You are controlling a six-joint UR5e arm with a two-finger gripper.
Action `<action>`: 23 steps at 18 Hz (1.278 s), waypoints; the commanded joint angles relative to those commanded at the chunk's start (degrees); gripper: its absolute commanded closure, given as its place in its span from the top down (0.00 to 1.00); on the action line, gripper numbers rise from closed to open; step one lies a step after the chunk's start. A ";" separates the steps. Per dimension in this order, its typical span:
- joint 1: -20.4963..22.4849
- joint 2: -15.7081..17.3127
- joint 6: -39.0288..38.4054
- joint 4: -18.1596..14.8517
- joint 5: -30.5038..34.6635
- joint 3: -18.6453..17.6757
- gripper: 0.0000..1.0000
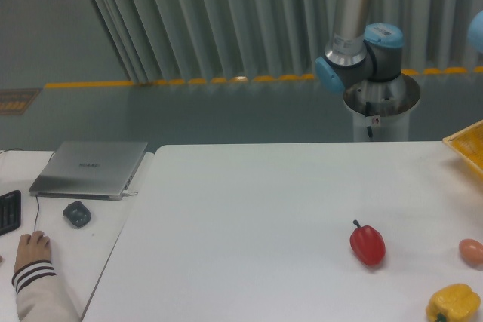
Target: Place the yellow pepper in a basket
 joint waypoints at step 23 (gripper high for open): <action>-7.20 -1.40 -33.64 5.00 -0.61 2.10 1.00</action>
